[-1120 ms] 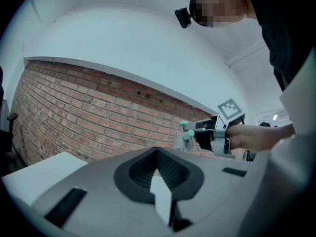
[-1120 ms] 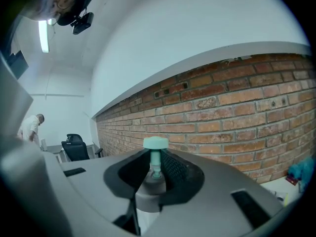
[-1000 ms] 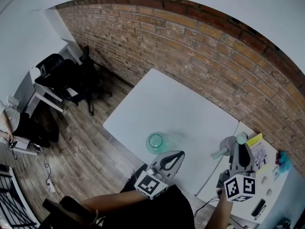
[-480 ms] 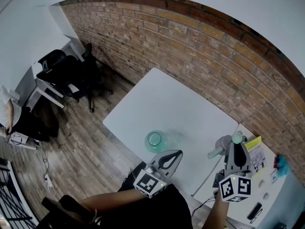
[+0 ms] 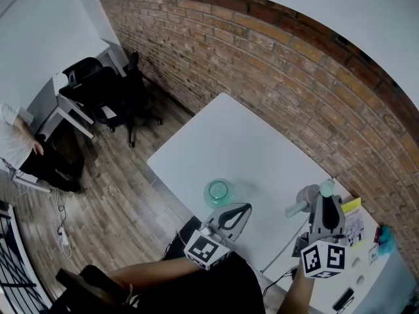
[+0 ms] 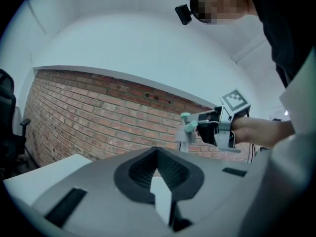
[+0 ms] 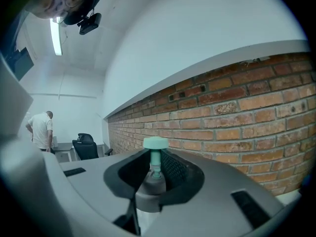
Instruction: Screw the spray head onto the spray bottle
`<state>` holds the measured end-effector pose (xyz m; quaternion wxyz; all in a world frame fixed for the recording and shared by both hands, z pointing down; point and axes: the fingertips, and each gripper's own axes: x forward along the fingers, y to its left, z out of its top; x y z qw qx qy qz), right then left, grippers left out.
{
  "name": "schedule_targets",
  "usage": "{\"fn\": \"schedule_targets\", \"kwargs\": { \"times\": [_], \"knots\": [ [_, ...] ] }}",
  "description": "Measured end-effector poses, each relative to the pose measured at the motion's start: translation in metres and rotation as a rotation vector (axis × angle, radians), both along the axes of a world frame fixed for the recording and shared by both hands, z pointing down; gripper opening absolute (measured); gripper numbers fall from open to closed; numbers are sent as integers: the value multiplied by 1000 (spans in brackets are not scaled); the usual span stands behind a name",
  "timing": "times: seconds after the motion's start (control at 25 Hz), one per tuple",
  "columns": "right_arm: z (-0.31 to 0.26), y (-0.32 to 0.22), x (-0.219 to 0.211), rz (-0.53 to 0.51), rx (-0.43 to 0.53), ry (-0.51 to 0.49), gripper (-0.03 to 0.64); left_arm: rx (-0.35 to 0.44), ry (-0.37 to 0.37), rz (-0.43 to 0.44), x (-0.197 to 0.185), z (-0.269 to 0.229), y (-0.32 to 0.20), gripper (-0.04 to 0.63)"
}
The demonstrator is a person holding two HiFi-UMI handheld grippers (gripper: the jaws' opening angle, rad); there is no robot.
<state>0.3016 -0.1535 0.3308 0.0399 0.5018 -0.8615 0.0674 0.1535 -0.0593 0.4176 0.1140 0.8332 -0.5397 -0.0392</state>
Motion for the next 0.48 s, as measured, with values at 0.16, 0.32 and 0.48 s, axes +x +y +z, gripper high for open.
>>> {"fn": "schedule_targets", "kwargs": {
  "times": [0.16, 0.32, 0.48],
  "knots": [
    [0, -2, -8, -11, -3, -4, 71, -4, -12, -24, -11, 1, 1, -2],
    [0, -4, -16, -21, 2, -7, 71, -4, -42, -63, -25, 4, -3, -2],
    [-3, -1, -25, -31, 8, -12, 71, -2, -37, -68, -29, 0, -1, -2]
  ]
}}
